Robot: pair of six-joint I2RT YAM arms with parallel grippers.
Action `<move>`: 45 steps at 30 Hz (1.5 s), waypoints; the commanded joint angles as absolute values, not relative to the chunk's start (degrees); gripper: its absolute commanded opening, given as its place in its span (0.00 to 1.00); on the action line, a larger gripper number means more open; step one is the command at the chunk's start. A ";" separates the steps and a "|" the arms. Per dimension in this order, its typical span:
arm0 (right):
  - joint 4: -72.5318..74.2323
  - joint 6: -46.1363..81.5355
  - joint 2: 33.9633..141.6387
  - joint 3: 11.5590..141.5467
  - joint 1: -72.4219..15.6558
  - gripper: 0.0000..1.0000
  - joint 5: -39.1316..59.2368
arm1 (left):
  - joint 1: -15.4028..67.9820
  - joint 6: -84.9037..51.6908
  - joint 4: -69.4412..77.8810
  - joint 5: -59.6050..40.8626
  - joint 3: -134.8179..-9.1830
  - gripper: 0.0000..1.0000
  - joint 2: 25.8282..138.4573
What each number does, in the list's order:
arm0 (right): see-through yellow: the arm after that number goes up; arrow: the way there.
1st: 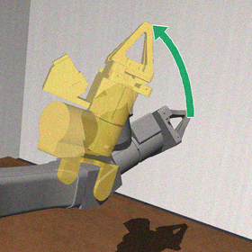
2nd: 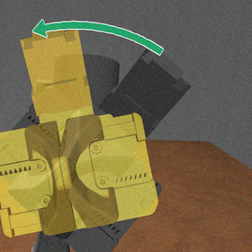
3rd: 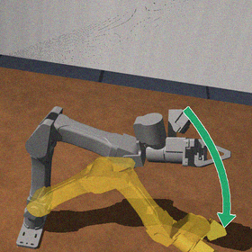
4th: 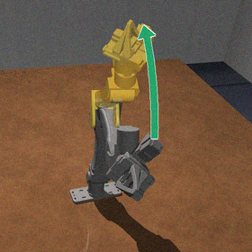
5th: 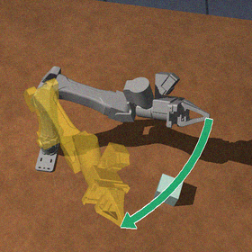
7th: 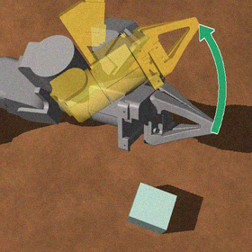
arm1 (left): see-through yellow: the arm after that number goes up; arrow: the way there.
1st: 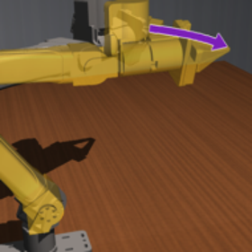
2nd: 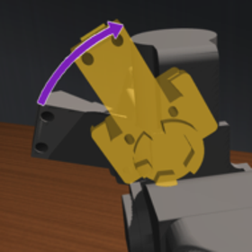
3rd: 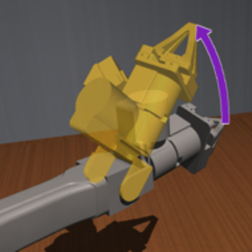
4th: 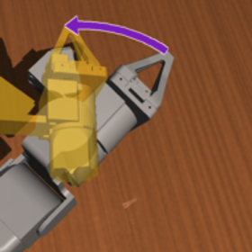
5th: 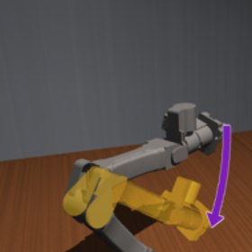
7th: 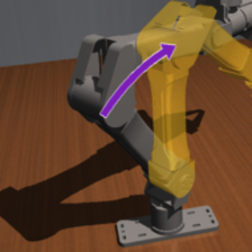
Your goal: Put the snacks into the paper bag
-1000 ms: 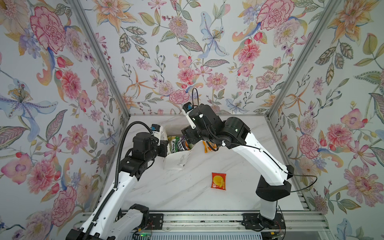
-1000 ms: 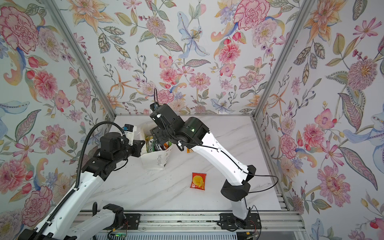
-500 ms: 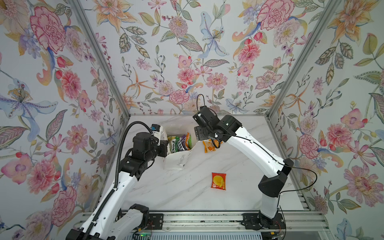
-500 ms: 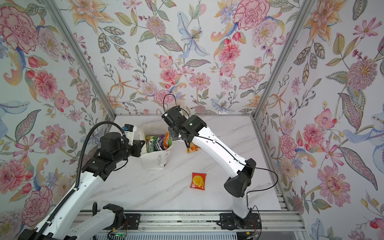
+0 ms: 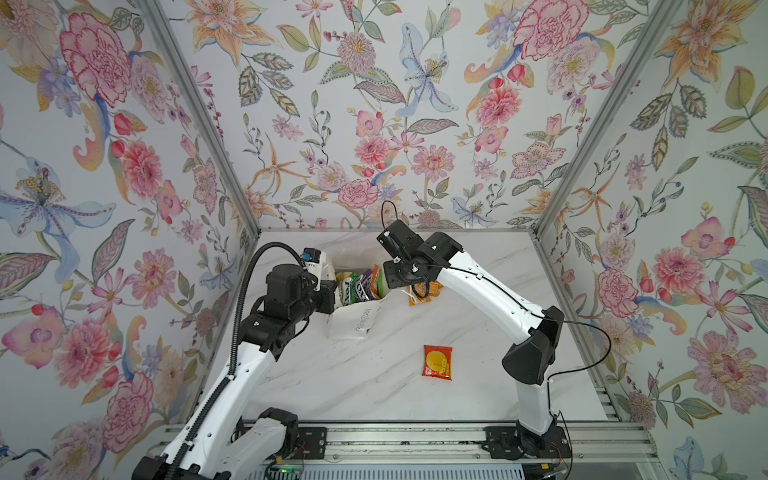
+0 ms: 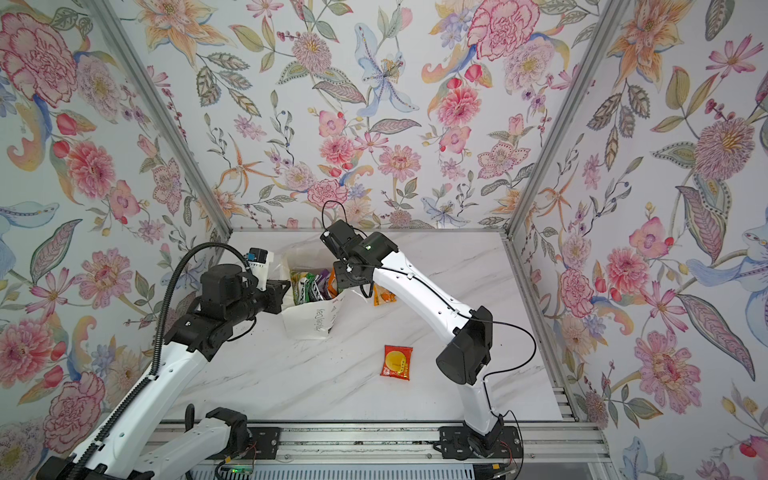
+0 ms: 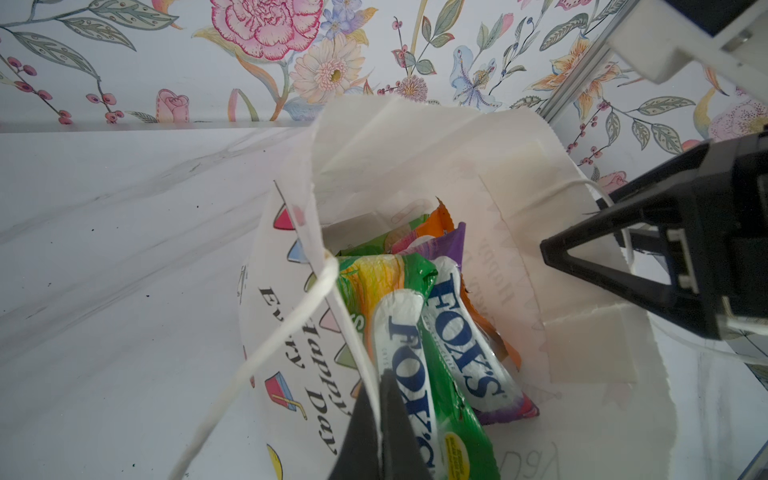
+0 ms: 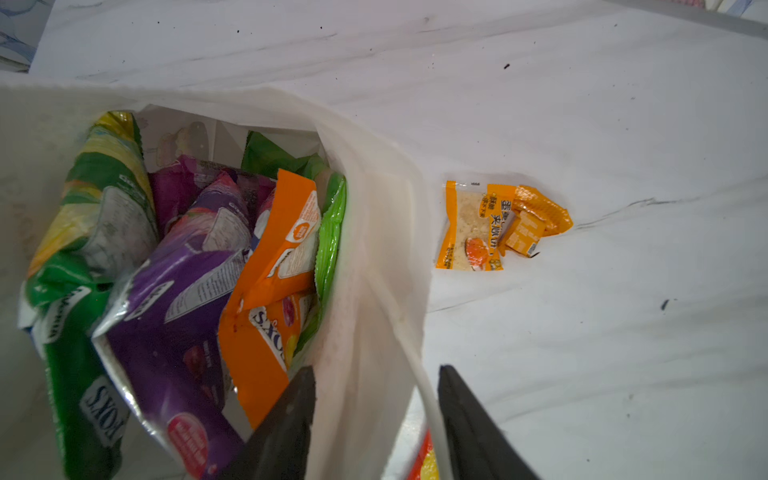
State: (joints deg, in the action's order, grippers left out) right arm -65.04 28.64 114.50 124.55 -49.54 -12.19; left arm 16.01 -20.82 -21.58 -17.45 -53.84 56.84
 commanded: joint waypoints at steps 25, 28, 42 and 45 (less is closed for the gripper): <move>-56.45 26.04 101.05 126.05 -56.56 0.00 -11.87 | 15.46 -38.88 -23.87 -23.85 -68.64 0.00 60.02; -53.07 27.91 98.15 118.78 -56.33 0.00 -10.75 | 15.95 -38.24 -24.69 -22.71 -67.40 0.00 60.77; -37.62 33.96 93.90 95.41 -46.67 0.01 3.55 | 17.93 -29.94 -30.77 -18.90 -67.60 0.00 68.91; -37.71 33.04 94.44 97.19 -46.41 0.19 3.90 | 17.87 -29.72 -30.28 -17.72 -67.88 0.00 68.87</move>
